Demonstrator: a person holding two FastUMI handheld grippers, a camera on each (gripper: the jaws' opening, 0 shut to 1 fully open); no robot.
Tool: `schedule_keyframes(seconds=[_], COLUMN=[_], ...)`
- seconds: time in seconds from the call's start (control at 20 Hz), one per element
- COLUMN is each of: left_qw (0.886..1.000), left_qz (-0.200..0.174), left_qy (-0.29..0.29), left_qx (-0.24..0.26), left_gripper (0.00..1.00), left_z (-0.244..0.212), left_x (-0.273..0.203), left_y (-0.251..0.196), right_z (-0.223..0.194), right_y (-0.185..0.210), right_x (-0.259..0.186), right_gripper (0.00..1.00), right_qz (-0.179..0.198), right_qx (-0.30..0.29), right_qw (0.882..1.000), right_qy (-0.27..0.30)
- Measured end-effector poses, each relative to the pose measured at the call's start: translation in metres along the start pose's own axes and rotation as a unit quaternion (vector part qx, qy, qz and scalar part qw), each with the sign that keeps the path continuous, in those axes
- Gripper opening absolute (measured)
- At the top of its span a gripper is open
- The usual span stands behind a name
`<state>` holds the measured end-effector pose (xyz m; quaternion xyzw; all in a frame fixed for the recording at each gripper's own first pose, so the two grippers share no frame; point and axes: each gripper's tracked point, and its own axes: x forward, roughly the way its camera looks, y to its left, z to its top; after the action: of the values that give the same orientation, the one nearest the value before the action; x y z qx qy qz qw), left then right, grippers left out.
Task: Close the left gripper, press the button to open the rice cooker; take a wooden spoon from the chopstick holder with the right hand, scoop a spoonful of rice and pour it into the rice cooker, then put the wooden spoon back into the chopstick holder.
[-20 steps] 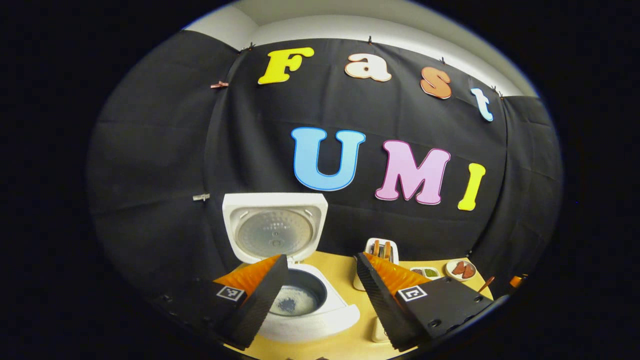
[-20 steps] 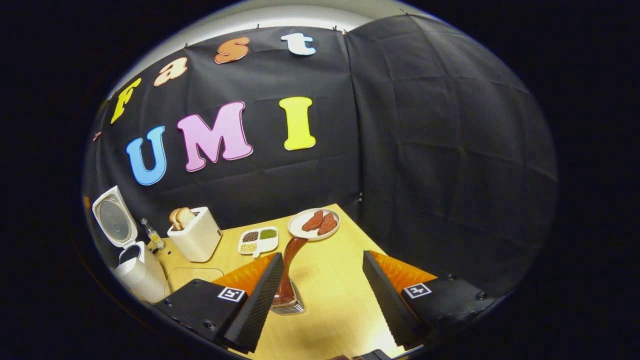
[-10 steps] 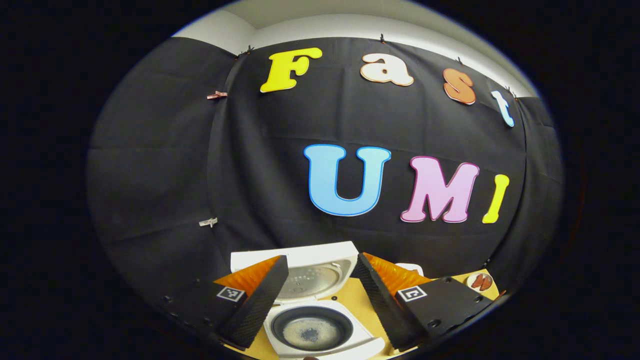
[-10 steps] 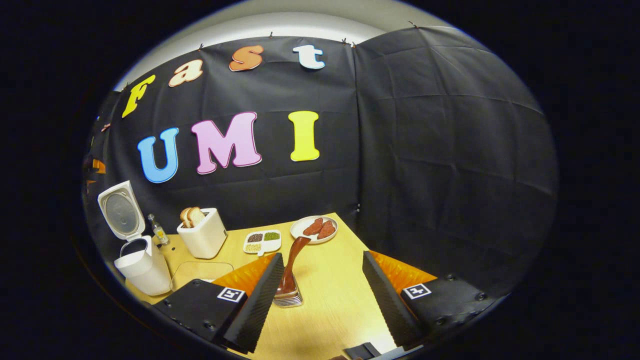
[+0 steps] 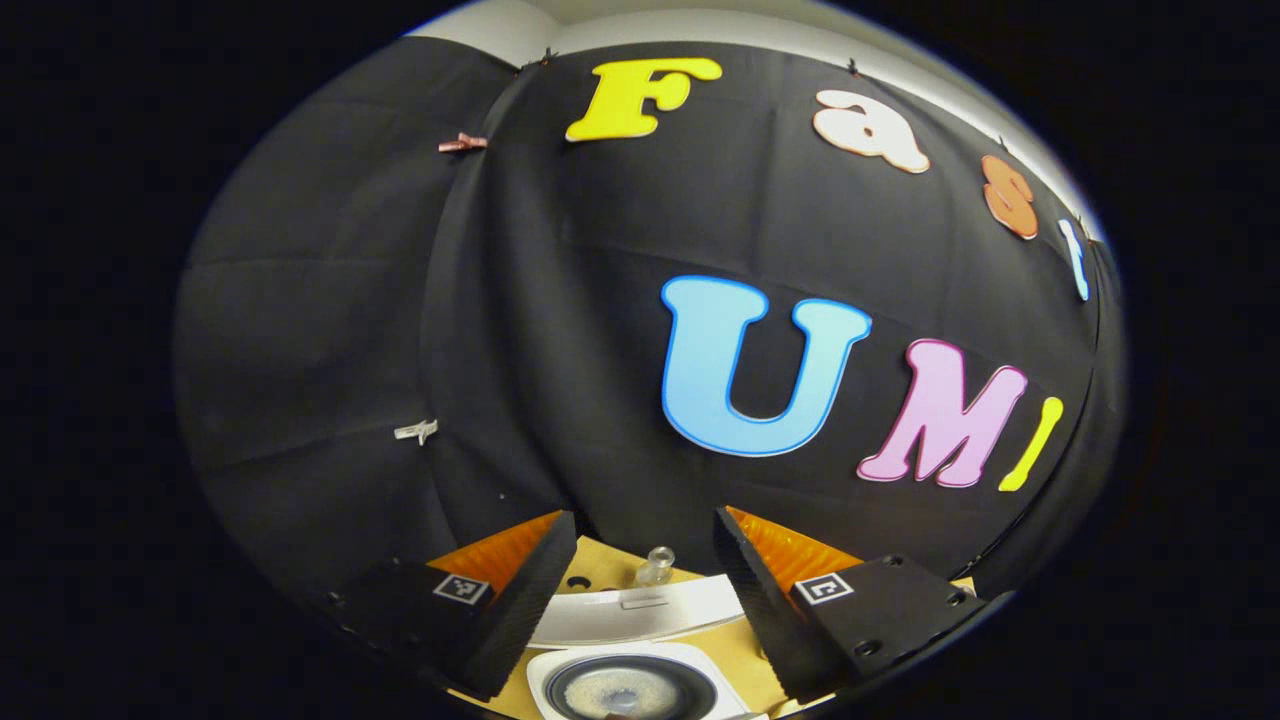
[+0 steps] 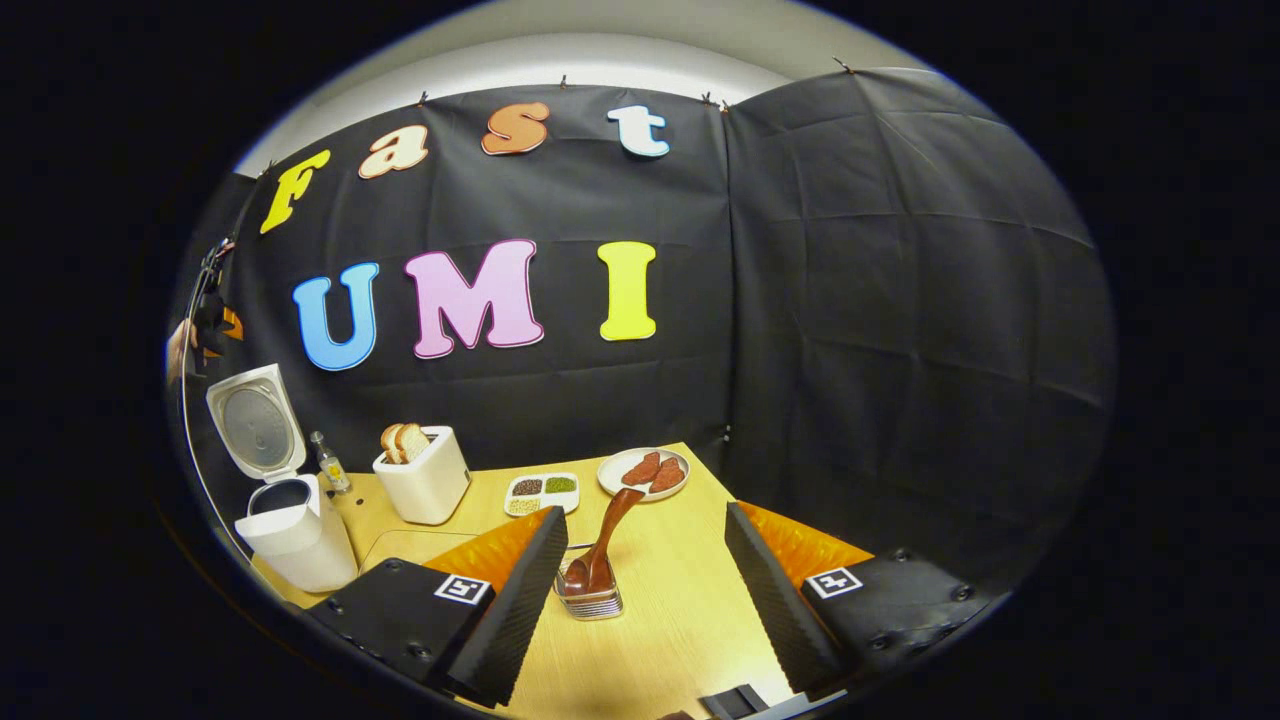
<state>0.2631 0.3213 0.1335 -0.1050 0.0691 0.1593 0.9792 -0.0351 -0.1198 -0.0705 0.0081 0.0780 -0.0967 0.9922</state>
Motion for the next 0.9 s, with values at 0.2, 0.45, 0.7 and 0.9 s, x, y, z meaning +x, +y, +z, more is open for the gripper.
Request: schedule_keyframes(seconds=[0.2,0.45,0.7,0.9], left_qw=[0.999,0.995,0.992,0.991], left_qz=[0.016,0.041,0.065,0.068], left_qy=[0.045,0.083,0.103,0.113], left_qx=[0.006,0.031,0.019,0.019], left_gripper=[0.95,0.95,0.97,0.99], left_z=[-0.025,-0.048,-0.066,-0.081], left_x=[0.032,0.045,0.034,0.006], left_y=[0.008,0.011,0.007,-0.002], right_z=[-0.001,-0.007,-0.016,-0.024], right_y=[0.0,0.007,0.016,0.025], right_x=[-0.001,0.0,0.004,0.01], right_gripper=[0.99,0.99,0.98,0.98], right_qz=[-0.006,-0.004,0.01,0.033], right_qx=[0.007,0.011,0.015,0.012], right_qw=[1.0,1.0,1.0,0.999], right_qy=[0.003,0.007,0.021,0.035])
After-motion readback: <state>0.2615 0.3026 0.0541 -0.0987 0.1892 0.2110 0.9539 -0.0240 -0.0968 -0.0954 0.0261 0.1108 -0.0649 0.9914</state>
